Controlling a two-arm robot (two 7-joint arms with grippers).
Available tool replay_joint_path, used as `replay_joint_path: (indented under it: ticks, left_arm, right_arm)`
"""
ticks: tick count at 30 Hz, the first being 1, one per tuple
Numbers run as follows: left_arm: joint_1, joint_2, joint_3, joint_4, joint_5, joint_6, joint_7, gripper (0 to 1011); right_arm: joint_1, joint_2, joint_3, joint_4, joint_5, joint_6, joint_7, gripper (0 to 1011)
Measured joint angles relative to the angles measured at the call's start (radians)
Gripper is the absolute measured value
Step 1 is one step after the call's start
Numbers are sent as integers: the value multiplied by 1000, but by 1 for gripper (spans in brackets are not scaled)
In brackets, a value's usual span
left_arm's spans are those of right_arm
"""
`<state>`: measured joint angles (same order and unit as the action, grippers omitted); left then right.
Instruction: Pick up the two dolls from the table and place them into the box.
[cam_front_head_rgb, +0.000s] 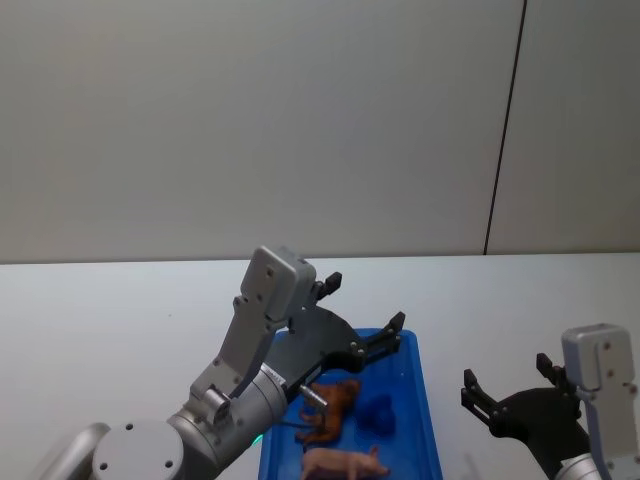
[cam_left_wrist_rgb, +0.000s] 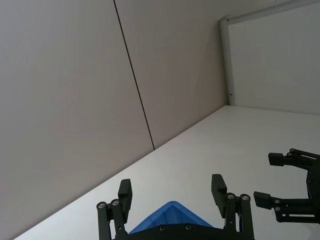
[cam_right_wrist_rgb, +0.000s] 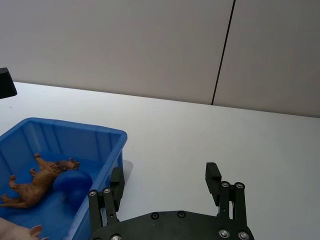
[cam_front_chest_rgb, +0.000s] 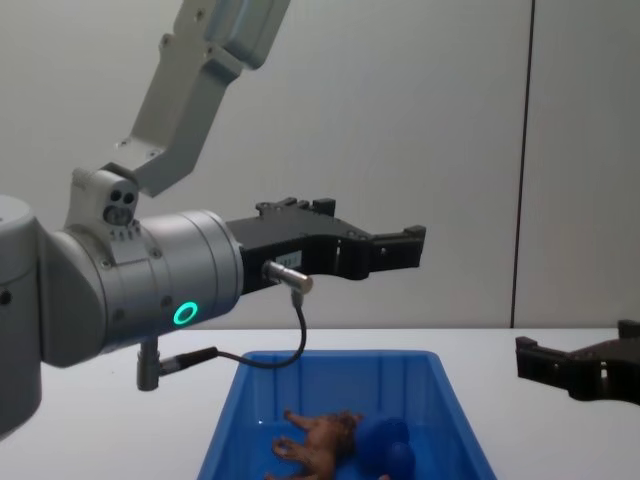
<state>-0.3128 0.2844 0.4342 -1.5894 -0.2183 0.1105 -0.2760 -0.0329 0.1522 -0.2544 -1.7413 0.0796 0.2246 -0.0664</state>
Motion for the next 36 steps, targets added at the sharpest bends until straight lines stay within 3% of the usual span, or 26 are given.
replay_joint_path:
  ticks: [36]
  left_arm:
    - [0, 0, 0, 0, 0, 0, 0, 1001]
  right_arm:
    - [0, 0, 0, 0, 0, 0, 0, 1001]
